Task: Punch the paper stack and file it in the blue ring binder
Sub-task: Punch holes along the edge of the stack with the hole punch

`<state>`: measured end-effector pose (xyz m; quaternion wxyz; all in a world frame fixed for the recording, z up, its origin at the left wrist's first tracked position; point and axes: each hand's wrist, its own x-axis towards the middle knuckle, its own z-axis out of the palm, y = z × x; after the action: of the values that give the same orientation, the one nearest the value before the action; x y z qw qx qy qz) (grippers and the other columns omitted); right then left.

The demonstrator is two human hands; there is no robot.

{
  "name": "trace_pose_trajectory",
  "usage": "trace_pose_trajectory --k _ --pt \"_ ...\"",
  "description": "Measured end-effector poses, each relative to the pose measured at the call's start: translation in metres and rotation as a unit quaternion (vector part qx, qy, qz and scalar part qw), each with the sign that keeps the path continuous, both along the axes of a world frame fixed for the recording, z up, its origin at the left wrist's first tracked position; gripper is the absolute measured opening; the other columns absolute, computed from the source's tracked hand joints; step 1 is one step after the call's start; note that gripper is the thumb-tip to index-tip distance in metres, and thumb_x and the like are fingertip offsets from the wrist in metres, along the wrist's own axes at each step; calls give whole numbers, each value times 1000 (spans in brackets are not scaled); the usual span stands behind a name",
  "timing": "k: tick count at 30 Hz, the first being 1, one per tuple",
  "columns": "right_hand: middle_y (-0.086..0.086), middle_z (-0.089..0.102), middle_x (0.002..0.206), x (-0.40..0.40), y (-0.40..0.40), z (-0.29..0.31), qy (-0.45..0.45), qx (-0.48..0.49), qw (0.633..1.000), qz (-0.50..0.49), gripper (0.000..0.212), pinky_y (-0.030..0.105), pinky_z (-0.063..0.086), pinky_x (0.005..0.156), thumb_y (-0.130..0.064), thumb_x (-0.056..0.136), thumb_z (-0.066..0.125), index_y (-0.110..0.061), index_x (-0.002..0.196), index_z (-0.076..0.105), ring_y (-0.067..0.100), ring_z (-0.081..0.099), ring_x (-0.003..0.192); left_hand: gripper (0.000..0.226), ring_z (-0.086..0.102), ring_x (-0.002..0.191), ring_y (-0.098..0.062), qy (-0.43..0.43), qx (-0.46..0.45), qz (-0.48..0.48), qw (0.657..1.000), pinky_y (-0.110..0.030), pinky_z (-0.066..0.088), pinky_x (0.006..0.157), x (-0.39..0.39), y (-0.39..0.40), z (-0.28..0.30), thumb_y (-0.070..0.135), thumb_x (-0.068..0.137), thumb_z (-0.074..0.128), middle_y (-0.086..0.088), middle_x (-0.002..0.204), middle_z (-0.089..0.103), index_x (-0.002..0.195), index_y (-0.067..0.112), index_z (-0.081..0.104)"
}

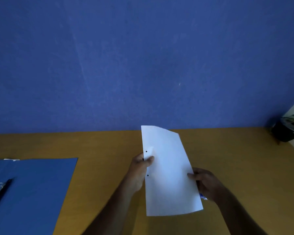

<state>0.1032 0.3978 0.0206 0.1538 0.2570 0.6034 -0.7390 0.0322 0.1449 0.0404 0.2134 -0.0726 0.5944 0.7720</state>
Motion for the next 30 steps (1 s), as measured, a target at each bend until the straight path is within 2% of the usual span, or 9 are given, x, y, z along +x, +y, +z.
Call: trace_pose_trajectory --k 3,6,8,11,13,15,19,24,30 --pt "29 72 104 3 5 -8 -1 66 998 -14 24 46 48 74 4 83 66 2 105 72 43 68 88 7 69 82 -28 4 -133 36 990 -32 50 66 -2 -2 -19 14 91 67 -13 95 75 91 16 74" --pt "17 75 83 9 1 -16 -13 177 984 -21 22 35 43 57 9 79 67 -6 92 78 29 62 65 16 60 55 -14 37 -253 26 966 -20 43 43 3 -4 -33 16 86 72 -5 66 66 71 12 67" --pt "11 70 82 13 -4 -23 -19 226 973 -32 26 26 44 57 16 77 63 -5 83 77 23 61 64 15 68 62 -15 26 -304 12 952 -27 55 52 7 -5 -43 21 79 79 -3 72 72 77 8 72" --pt "9 55 93 14 -11 -36 -46 323 945 -10 25 24 39 64 12 74 70 -9 63 66 17 50 72 20 72 76 -19 -24 -316 9 948 -35 62 74 12 -8 -61 22 72 84 -2 85 76 86 10 76" --pt "6 59 94 16 -14 -40 -95 417 903 31 21 22 38 71 -3 76 78 -22 74 68 16 50 81 6 70 79 -20 -40 -327 8 944 -34 61 76 17 -11 -65 15 77 77 -2 85 74 81 15 73" --pt "1 64 88 18 -17 -39 -121 481 868 36 15 20 40 69 -12 76 77 -23 84 71 16 55 80 12 71 77 -20 -46 -324 6 945 -36 62 74 20 -13 -70 6 80 70 -1 82 72 77 19 70" --pt "3 68 77 23 -20 -41 -117 497 860 2 16 15 37 47 -7 74 72 -20 72 62 15 59 66 18 73 72 -20 -31 -311 10 950 -42 64 69 21 -11 -77 4 76 75 -2 79 74 77 21 69" --pt "2 61 66 30 -21 -41 -107 528 843 -14 29 14 33 44 -1 73 67 -22 59 52 15 53 58 21 73 76 -16 11 -342 -8 939 -40 63 73 20 -4 -91 13 73 79 5 84 75 77 29 67" --pt "-5 51 64 35 -29 -35 -108 569 815 14 18 15 29 43 -4 76 63 -19 75 55 6 46 55 21 71 75 -14 33 -372 -8 928 -39 62 71 17 -4 -100 17 71 81 5 86 74 84 26 68"
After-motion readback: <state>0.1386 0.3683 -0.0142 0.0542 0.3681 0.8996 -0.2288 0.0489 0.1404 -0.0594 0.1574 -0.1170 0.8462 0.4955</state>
